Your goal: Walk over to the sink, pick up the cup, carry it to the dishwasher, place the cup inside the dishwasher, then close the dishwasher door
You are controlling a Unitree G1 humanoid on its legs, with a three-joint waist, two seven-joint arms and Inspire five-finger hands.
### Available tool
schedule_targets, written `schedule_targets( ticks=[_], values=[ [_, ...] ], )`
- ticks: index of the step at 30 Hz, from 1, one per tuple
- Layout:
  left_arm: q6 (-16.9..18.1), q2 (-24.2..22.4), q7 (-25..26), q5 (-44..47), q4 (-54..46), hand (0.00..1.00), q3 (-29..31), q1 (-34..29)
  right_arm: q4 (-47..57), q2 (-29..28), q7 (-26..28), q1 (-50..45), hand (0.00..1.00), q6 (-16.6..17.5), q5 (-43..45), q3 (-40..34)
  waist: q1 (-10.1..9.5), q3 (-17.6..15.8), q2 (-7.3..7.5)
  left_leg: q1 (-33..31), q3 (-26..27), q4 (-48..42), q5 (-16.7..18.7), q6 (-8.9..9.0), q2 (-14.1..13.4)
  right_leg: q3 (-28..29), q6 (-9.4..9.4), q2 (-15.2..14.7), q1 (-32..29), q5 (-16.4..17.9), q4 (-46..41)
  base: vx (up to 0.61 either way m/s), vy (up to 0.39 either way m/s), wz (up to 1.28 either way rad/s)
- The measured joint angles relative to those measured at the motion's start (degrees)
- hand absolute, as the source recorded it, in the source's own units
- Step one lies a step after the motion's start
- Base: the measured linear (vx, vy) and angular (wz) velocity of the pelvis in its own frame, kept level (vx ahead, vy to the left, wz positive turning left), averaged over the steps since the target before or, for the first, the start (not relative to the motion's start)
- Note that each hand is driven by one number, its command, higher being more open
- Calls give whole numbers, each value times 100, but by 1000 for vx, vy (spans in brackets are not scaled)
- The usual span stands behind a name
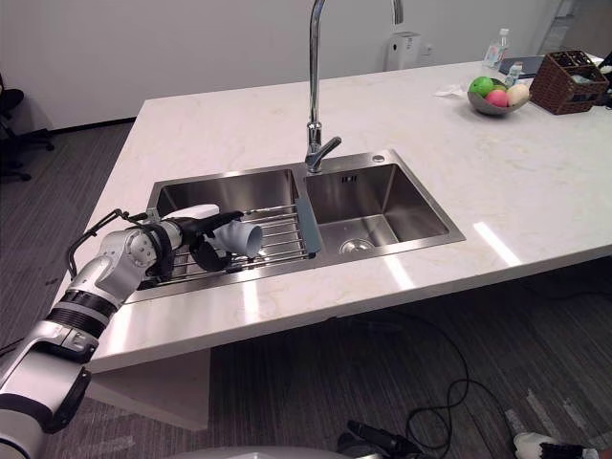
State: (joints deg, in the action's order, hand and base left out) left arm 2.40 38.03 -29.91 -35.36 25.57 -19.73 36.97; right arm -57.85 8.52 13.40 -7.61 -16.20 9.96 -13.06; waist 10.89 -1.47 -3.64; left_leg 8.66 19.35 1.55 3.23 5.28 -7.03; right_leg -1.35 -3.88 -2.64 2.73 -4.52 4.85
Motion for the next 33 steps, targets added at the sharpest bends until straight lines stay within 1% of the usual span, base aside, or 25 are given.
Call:
schedule_targets(
  ticks=[2,6,10,13,15,16,18,21,24,26,30,33],
  values=[
    [161,55,18,-192,-184,100,-26,77,-1,1,0,-14,100,23,0,0,-32,0,0,0,-6,21,-2,-2,6,-17,0,5,-3,0,-1,0,0,0],
    [238,121,211,-293,-318,100,-85,200,-5,3,0,-16,100,56,1,1,-33,0,0,-4,-7,33,-2,-2,15,-37,0,7,6,-1,-2,0,0,0],
    [315,121,835,-383,-337,100,-160,222,-13,5,0,-17,100,73,1,8,-33,0,1,-4,-5,28,-2,-2,18,-41,2,-16,7,-1,-2,-30,-16,0],
    [349,111,1144,-524,-335,100,-310,219,-12,10,0,-19,100,84,0,26,-36,-7,11,-3,-3,23,-2,-2,17,-42,7,-17,6,2,-2,-55,-31,0],
    [362,29,1290,-651,-329,100,-331,194,-8,32,-1,-20,100,96,0,95,-36,-12,17,-1,2,23,-2,-2,16,-38,10,-16,-4,4,-2,-59,-38,-1],
    [363,-61,1458,-765,-320,100,-331,155,2,43,-2,-18,100,102,-3,129,-35,-13,20,2,9,27,-1,-2,15,-32,11,-12,-9,5,-2,-43,-31,-2],
    [377,-142,1637,-916,-279,100,-336,102,3,45,-4,-16,100,116,-3,151,-26,-14,21,3,31,36,0,-2,11,-12,11,8,-21,5,-2,-15,-18,-6],
    [339,-235,1856,-1172,-205,100,-350,-32,21,49,-6,-8,100,148,-4,216,28,-14,21,9,91,65,1,1,5,45,13,22,-44,1,-2,-3,-4,-10],
    [260,-321,2002,-1350,30,100,-543,-69,22,40,-6,-1,100,164,-8,223,71,-15,20,34,146,69,17,3,2,91,15,48,-45,-1,-2,-15,-22,-10],
    [195,-410,2135,-1427,224,100,-569,-135,24,31,-4,8,100,175,-10,224,115,-15,20,46,182,67,31,7,1,125,16,51,-51,-2,-2,-32,-28,-8],
    [8,-497,2320,-1562,241,100,-568,-223,24,31,-2,7,100,182,-15,225,117,-16,22,42,207,58,43,9,-4,150,17,56,-68,-2,-2,-43,-33,-3],
    [-107,-542,2356,-1651,385,100,-554,-226,29,31,5,7,100,186,-18,226,126,-15,20,42,257,48,58,14,-11,202,18,67,-91,-2,-1,-48,-36,-9]
  ],
)
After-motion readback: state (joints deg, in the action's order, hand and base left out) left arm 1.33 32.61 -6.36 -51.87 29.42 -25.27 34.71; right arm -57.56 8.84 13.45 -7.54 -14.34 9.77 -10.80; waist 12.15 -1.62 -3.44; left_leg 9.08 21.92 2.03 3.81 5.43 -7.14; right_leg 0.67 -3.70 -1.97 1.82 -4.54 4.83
